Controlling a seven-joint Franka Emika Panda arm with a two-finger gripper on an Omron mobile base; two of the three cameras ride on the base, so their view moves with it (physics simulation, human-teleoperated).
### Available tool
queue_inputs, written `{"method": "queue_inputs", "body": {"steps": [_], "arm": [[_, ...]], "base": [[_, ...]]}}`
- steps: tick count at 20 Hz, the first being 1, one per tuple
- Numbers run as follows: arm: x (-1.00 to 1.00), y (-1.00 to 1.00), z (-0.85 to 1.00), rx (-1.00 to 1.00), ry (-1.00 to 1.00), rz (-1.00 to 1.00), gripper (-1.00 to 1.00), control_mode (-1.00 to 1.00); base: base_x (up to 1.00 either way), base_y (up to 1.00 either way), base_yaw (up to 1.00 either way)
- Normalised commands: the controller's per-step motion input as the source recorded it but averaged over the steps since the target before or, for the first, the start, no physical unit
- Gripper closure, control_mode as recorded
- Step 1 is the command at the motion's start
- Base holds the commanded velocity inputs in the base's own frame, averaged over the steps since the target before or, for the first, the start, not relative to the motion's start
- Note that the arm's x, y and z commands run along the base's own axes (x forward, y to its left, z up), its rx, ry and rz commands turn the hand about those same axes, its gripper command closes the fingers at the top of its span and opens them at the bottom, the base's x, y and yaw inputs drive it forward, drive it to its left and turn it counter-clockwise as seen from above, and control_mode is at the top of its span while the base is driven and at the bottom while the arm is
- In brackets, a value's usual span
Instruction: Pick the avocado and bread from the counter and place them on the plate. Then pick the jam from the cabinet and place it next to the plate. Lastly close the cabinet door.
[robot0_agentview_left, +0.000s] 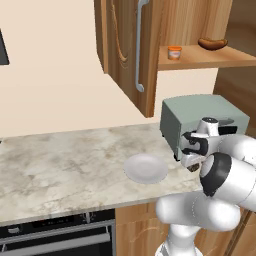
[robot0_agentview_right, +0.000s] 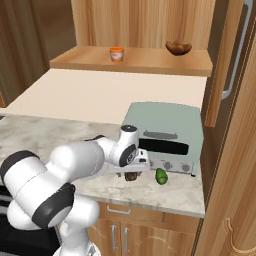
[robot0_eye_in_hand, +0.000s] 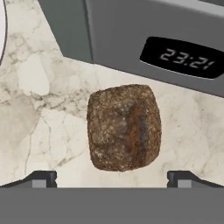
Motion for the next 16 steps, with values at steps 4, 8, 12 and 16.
{"method": "queue_inputs", "body": {"steps": [4, 8, 12, 16], "arm": [[0.15, 0.00, -0.12, 0.00, 0.02, 0.00, -1.00, -1.00], [0.14, 0.00, -0.12, 0.00, 0.03, 0.00, -1.00, -1.00], [0.09, 0.00, -0.15, 0.00, 0.04, 0.00, -1.00, -1.00], [0.05, 0.00, -0.20, 0.00, 0.05, 0.00, -1.00, -1.00]], "base": [[0.00, 0.00, 0.00], [0.00, 0.00, 0.00], [0.00, 0.00, 0.00], [0.00, 0.00, 0.00]]}}
